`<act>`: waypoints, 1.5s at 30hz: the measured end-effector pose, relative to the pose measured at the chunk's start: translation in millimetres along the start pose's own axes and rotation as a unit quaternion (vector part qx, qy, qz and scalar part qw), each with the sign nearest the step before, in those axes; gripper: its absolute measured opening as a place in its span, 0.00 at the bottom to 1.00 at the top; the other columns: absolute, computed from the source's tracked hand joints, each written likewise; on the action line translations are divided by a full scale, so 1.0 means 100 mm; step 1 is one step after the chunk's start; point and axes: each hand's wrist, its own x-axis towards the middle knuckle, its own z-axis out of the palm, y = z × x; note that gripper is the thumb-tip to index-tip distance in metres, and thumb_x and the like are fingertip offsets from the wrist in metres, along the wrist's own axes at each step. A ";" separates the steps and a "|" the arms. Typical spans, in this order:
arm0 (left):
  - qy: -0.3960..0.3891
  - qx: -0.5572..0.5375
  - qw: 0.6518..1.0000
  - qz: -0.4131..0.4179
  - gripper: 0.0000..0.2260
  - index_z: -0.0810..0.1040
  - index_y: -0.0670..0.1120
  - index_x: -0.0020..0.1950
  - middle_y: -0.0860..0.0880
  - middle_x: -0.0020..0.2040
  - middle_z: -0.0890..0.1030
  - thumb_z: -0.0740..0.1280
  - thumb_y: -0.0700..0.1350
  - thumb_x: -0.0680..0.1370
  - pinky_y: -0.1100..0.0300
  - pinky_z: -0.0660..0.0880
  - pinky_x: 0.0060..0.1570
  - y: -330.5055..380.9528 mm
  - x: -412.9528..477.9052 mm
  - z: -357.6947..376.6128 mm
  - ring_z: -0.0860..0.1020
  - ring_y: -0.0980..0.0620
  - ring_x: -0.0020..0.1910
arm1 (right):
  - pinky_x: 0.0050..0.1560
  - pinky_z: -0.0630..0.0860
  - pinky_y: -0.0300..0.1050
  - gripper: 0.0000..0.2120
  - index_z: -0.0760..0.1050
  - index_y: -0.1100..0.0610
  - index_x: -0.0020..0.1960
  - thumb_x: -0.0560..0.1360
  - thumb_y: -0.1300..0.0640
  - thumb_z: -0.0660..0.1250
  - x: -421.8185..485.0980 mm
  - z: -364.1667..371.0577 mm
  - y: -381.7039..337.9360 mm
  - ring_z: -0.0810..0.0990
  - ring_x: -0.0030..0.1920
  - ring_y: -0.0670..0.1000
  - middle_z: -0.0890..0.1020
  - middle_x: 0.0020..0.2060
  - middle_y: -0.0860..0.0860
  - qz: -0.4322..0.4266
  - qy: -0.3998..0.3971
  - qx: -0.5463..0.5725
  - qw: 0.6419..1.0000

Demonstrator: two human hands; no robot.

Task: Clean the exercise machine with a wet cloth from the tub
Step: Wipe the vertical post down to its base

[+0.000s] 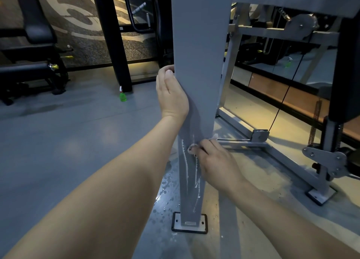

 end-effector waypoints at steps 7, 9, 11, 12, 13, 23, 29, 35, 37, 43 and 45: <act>-0.002 -0.009 1.000 0.000 0.16 0.76 0.45 0.52 0.40 0.54 0.80 0.51 0.50 0.80 0.54 0.71 0.55 -0.03 0.01 0.01 0.75 0.45 0.54 | 0.43 0.73 0.51 0.07 0.77 0.61 0.56 0.79 0.67 0.64 0.50 -0.30 0.00 0.73 0.43 0.59 0.76 0.44 0.58 0.014 0.173 -0.002 0.985; -0.001 -0.004 1.000 0.007 0.16 0.76 0.45 0.53 0.42 0.54 0.80 0.50 0.49 0.81 0.59 0.70 0.53 -0.02 0.00 0.00 0.75 0.48 0.54 | 0.36 0.74 0.52 0.10 0.75 0.59 0.57 0.77 0.67 0.66 0.27 -0.06 -0.01 0.74 0.44 0.59 0.77 0.45 0.57 -0.018 0.126 -0.017 0.992; -0.001 0.000 1.000 0.001 0.16 0.76 0.46 0.53 0.43 0.54 0.80 0.50 0.49 0.81 0.55 0.71 0.55 -0.01 0.00 0.00 0.76 0.46 0.55 | 0.35 0.73 0.48 0.20 0.77 0.57 0.60 0.69 0.68 0.73 -0.07 0.17 0.02 0.74 0.48 0.55 0.78 0.48 0.53 -0.032 0.032 -0.030 0.999; -0.002 0.001 1.000 0.000 0.16 0.76 0.46 0.53 0.43 0.54 0.80 0.50 0.50 0.81 0.52 0.71 0.56 0.00 0.00 0.00 0.76 0.46 0.55 | 0.37 0.71 0.46 0.24 0.79 0.56 0.60 0.66 0.68 0.76 -0.20 0.24 0.04 0.74 0.49 0.54 0.77 0.49 0.51 -0.032 -0.007 -0.030 0.999; -0.002 0.004 1.000 0.001 0.17 0.77 0.46 0.53 0.43 0.54 0.80 0.50 0.50 0.81 0.51 0.71 0.56 0.00 0.00 -0.01 0.76 0.46 0.55 | 0.38 0.71 0.45 0.26 0.80 0.56 0.60 0.64 0.68 0.77 -0.27 0.27 0.07 0.73 0.50 0.53 0.77 0.50 0.50 -0.029 -0.029 -0.027 0.999; 0.003 0.005 1.000 0.009 0.16 0.76 0.45 0.53 0.44 0.53 0.80 0.50 0.49 0.81 0.59 0.70 0.51 -0.02 -0.01 0.00 0.76 0.49 0.52 | 0.39 0.72 0.49 0.21 0.78 0.60 0.62 0.70 0.71 0.73 -0.05 0.20 0.14 0.73 0.46 0.57 0.77 0.49 0.55 -0.044 0.074 -0.053 0.995; 0.000 0.008 1.000 0.011 0.18 0.77 0.44 0.54 0.44 0.54 0.80 0.50 0.49 0.81 0.57 0.71 0.53 0.00 -0.02 0.00 0.75 0.49 0.54 | 0.35 0.68 0.47 0.21 0.80 0.59 0.59 0.67 0.69 0.76 -0.04 0.11 0.12 0.73 0.45 0.56 0.76 0.46 0.54 -0.032 0.037 -0.032 0.998; -0.004 0.002 1.000 0.014 0.15 0.76 0.44 0.53 0.45 0.52 0.79 0.51 0.48 0.81 0.58 0.70 0.52 0.01 -0.02 0.00 0.75 0.51 0.52 | 0.34 0.72 0.50 0.12 0.78 0.61 0.59 0.77 0.69 0.68 0.05 0.16 0.11 0.73 0.42 0.57 0.77 0.44 0.56 -0.037 0.130 -0.047 0.990; -0.003 0.006 1.000 0.016 0.15 0.77 0.43 0.55 0.44 0.55 0.78 0.52 0.46 0.83 0.64 0.69 0.53 0.01 -0.03 -0.01 0.75 0.58 0.52 | 0.33 0.74 0.51 0.16 0.79 0.60 0.61 0.74 0.70 0.68 -0.16 0.31 0.15 0.74 0.44 0.56 0.77 0.46 0.54 -0.088 0.053 -0.067 0.992; 0.001 0.015 1.000 0.011 0.14 0.76 0.43 0.59 0.43 0.60 0.72 0.52 0.43 0.85 0.78 0.64 0.50 -0.03 -0.02 0.01 0.70 0.71 0.50 | 0.35 0.68 0.49 0.05 0.78 0.60 0.55 0.80 0.65 0.69 0.45 -0.14 0.00 0.71 0.40 0.57 0.75 0.41 0.56 0.010 0.220 -0.040 0.975; -0.004 0.018 1.000 0.012 0.14 0.76 0.44 0.58 0.44 0.60 0.72 0.51 0.43 0.84 0.77 0.64 0.51 -0.04 -0.02 0.01 0.71 0.71 0.51 | 0.37 0.68 0.49 0.05 0.80 0.63 0.54 0.82 0.65 0.66 0.53 -0.12 -0.05 0.73 0.40 0.59 0.76 0.42 0.58 0.024 0.249 -0.025 0.968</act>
